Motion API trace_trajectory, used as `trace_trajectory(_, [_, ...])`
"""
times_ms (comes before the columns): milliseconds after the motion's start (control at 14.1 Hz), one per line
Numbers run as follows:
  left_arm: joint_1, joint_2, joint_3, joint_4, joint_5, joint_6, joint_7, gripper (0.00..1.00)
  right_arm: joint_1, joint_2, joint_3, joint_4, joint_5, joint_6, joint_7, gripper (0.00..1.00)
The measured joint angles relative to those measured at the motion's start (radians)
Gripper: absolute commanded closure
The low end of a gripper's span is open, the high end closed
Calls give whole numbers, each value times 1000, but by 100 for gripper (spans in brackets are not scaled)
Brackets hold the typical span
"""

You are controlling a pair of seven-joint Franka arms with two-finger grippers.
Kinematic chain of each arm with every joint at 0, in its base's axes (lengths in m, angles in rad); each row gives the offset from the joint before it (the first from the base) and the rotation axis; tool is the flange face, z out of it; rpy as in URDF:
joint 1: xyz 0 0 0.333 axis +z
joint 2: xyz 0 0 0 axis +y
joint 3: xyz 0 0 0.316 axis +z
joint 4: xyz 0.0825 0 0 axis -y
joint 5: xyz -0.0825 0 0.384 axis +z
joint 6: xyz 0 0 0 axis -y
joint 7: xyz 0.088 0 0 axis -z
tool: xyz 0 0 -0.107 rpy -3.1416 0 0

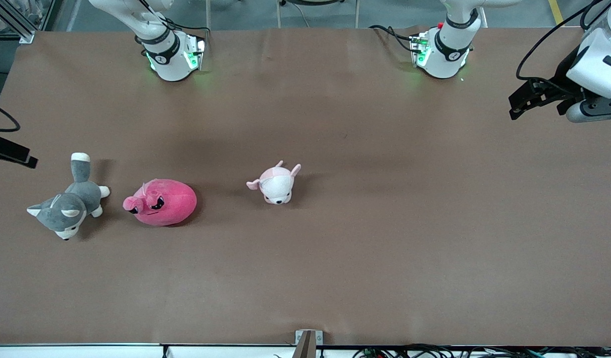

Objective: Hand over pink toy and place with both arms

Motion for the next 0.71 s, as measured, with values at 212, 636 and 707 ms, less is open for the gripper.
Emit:
trace_trajectory(212, [0, 0, 0, 0, 0, 0, 3, 0, 4, -12, 5, 9, -8, 8, 0, 0])
trace_trajectory(636, [0, 0, 0, 0, 0, 0, 4, 0, -62, -72, 87, -87, -15, 125, 0, 0])
trace_trajectory(707, [0, 0, 0, 0, 0, 0, 5, 0, -75, -93, 102, -115, -17, 134, -1, 0])
